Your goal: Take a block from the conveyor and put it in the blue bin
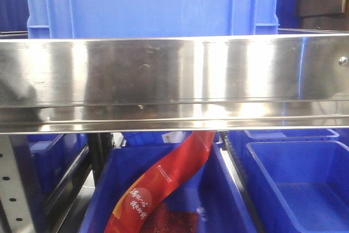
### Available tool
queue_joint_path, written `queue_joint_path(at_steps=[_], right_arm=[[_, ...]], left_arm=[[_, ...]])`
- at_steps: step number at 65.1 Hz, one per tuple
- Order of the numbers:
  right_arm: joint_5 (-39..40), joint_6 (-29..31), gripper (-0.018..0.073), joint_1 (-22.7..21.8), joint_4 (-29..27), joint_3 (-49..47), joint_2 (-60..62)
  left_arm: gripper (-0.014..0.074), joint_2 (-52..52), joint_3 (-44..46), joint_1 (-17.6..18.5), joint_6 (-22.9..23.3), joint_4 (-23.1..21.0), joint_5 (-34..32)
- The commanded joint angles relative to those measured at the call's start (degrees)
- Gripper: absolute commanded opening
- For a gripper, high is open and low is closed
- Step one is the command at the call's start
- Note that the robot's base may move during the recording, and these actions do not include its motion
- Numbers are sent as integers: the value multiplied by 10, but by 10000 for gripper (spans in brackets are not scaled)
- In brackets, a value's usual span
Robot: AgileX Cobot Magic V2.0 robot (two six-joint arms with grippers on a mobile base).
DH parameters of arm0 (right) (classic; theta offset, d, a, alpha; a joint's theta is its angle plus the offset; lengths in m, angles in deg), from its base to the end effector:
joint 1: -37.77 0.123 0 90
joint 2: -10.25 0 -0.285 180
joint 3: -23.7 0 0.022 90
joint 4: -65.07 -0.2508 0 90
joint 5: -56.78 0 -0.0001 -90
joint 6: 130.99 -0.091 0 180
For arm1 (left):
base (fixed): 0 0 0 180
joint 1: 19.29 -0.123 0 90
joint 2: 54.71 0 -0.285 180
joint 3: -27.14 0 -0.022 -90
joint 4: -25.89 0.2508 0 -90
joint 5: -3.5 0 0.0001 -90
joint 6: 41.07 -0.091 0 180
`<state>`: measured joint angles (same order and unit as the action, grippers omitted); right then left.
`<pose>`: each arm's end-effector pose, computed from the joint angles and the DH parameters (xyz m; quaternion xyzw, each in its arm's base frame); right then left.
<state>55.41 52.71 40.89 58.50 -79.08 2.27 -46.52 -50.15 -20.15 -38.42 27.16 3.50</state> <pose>0.0566 0.0033 0.2108 -0.0025 0.6856 0.0390 0.7270 0.0569 0.0009 0.2124 -0.0133 0.6785 -0.0033 0.7344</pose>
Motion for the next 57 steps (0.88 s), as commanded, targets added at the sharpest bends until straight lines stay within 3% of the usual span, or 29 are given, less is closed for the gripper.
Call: queue_joint_path(at_steps=[1, 57], right_arm=[[17, 1, -160, -2, 5, 0, 2], [18, 1, -160, -2, 5, 0, 2]], left_arm=[[-111, -4, 1, 12, 5, 5, -16], [-111, -4, 1, 13, 5, 5, -20]])
